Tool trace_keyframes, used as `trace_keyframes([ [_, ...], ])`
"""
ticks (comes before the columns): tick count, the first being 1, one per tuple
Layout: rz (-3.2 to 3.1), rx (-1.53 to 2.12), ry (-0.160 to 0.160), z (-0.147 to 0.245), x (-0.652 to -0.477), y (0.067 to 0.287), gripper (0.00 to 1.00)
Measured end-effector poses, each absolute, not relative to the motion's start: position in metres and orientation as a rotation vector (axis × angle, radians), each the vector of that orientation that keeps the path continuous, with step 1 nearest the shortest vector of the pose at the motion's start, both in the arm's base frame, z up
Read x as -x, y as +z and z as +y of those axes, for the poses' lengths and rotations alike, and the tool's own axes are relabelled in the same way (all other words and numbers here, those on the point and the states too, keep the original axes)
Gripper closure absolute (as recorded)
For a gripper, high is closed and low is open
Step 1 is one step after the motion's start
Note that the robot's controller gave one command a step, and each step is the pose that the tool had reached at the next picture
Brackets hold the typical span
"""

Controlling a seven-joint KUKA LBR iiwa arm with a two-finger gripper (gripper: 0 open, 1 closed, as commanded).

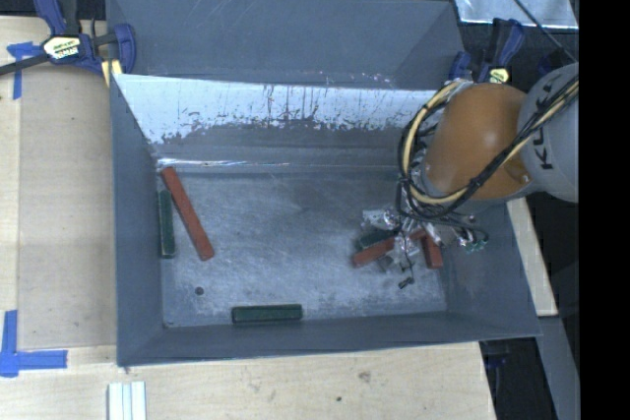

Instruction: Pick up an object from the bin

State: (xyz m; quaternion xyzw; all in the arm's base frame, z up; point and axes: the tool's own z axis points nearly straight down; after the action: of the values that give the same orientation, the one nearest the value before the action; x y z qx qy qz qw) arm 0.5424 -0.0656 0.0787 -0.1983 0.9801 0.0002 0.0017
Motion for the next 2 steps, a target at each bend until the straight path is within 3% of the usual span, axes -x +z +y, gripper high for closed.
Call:
trace_keyframes([
  [1,3.076,0.622,0.0,-0.066,-0.542,0.079,1.0],
  [2,3.073,0.635,-0.001,-0.093,-0.57,0.187,1.0],
])
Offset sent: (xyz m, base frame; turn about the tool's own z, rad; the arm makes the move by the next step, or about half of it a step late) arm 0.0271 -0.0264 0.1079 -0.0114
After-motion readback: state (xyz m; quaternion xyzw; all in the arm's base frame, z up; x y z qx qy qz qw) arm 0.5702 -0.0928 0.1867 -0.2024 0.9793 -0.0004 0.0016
